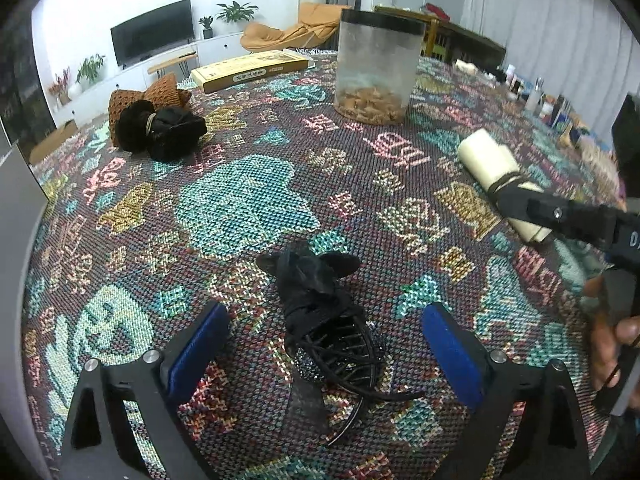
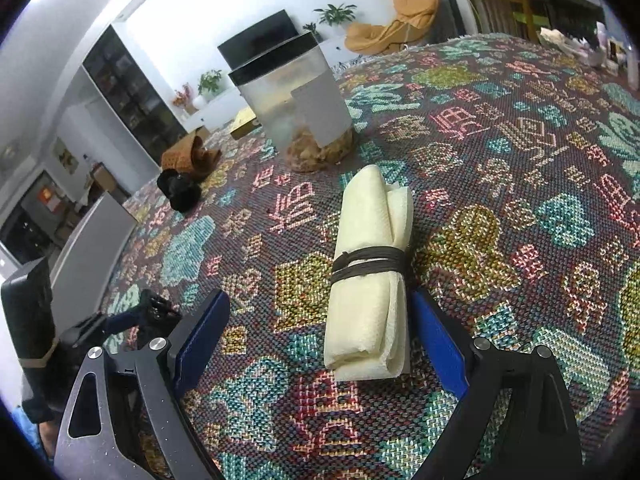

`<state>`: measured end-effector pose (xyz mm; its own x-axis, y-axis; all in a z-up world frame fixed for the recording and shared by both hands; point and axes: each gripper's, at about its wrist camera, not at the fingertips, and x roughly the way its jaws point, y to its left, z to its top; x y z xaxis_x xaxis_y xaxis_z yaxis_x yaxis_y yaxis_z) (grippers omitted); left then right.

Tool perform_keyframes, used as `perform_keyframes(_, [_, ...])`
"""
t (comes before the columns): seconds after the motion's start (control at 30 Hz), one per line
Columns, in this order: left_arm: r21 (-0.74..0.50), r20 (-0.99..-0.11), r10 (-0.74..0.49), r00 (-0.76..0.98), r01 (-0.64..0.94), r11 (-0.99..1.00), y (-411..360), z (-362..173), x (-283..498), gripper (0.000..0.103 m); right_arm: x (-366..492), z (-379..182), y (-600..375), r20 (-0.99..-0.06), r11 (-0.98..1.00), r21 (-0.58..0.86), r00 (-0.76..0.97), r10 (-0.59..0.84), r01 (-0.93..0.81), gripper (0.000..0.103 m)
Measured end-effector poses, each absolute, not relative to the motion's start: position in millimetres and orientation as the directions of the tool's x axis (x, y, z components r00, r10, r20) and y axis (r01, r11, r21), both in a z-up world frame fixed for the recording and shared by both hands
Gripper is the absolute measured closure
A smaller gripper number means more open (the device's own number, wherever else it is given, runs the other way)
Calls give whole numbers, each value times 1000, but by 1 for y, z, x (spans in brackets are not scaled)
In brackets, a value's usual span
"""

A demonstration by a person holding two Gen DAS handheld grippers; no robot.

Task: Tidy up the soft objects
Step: 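Lower the black strappy item onto the table and open the left tool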

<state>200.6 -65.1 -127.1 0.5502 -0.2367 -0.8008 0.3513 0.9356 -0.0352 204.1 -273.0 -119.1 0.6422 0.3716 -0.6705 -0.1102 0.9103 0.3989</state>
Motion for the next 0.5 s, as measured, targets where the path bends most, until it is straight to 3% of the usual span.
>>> perform_keyframes(0.07, [-4, -809, -211, 549, 353, 936, -70, -130, 202, 0, 204, -119, -271, -676, 915, 387, 641, 363, -110, 11])
perform_keyframes(0.5, [-11, -811, -212, 546, 349, 937, -67, -130, 201, 0, 205, -119, -266, -693, 929, 353, 636, 340, -112, 10])
